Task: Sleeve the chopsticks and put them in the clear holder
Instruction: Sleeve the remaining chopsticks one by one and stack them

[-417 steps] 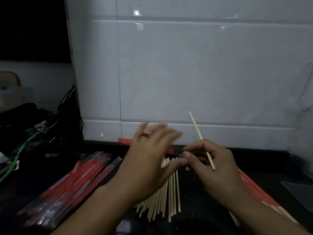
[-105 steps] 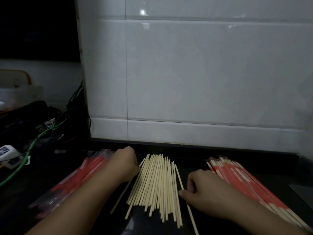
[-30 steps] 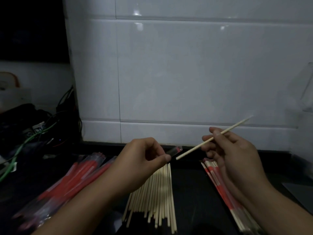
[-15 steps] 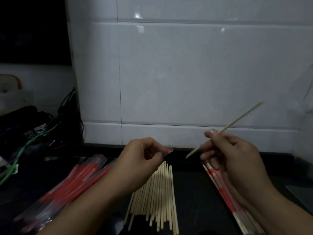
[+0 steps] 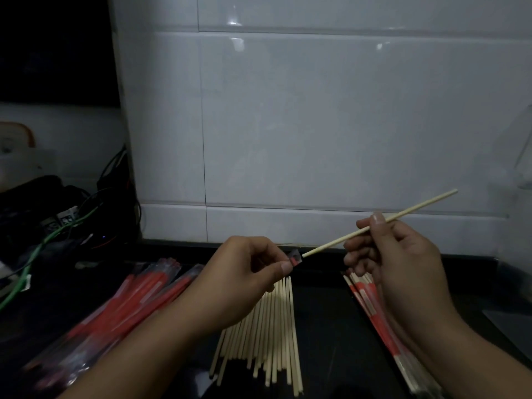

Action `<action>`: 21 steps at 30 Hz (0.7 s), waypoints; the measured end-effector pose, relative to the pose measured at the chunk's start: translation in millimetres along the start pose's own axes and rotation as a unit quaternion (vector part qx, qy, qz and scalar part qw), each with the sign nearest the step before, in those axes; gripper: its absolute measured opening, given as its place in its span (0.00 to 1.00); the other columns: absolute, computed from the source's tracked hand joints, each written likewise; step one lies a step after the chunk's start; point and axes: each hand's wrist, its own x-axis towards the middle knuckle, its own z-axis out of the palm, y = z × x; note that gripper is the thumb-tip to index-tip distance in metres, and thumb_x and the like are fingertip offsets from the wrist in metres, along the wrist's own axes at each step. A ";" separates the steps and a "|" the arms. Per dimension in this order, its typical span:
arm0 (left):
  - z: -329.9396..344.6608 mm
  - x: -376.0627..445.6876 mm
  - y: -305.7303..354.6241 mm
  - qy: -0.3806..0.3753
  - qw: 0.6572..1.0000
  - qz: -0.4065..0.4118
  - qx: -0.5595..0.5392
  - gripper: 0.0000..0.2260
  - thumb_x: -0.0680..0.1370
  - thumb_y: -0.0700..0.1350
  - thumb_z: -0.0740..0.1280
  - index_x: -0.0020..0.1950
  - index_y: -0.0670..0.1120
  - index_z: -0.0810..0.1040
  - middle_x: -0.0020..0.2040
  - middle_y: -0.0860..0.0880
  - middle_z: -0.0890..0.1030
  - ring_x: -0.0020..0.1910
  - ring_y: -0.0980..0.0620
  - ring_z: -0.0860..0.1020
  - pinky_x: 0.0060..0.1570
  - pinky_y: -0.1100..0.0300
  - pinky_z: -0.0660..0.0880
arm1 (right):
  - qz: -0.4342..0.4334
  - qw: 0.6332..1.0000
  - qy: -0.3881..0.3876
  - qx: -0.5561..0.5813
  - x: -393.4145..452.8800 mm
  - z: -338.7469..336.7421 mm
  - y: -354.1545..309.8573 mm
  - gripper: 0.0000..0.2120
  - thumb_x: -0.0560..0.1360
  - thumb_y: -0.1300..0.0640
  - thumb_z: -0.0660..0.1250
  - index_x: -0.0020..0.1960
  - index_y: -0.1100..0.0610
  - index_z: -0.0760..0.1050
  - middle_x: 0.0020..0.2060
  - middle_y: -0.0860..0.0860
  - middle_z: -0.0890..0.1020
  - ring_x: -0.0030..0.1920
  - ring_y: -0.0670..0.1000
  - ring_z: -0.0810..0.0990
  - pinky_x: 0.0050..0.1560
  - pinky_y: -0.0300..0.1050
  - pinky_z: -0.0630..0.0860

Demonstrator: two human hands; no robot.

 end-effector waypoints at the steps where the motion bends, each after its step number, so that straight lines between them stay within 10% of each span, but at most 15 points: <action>1: -0.2 -0.3 0.0 -0.002 1.000 0.001 -0.002 0.03 0.77 0.48 0.71 0.44 0.53 0.83 0.39 0.52 0.84 0.38 0.57 0.82 0.43 0.58 0.82 | -0.001 1.000 -0.002 -0.007 -0.9 0.7 0.3 0.13 0.82 0.57 0.58 0.46 0.62 0.76 0.30 0.57 0.81 0.27 0.51 0.78 0.25 0.40 0.72; 21: 1.8 -0.4 -2.0 -0.005 1.000 0.012 -0.009 0.03 0.76 0.51 0.71 0.45 0.53 0.83 0.39 0.51 0.84 0.37 0.56 0.82 0.45 0.50 0.82 | 0.081 0.979 -0.148 -0.118 -9.6 5.3 8.3 0.11 0.78 0.59 0.66 0.60 0.55 0.76 0.38 0.57 0.84 0.34 0.53 0.82 0.33 0.43 0.76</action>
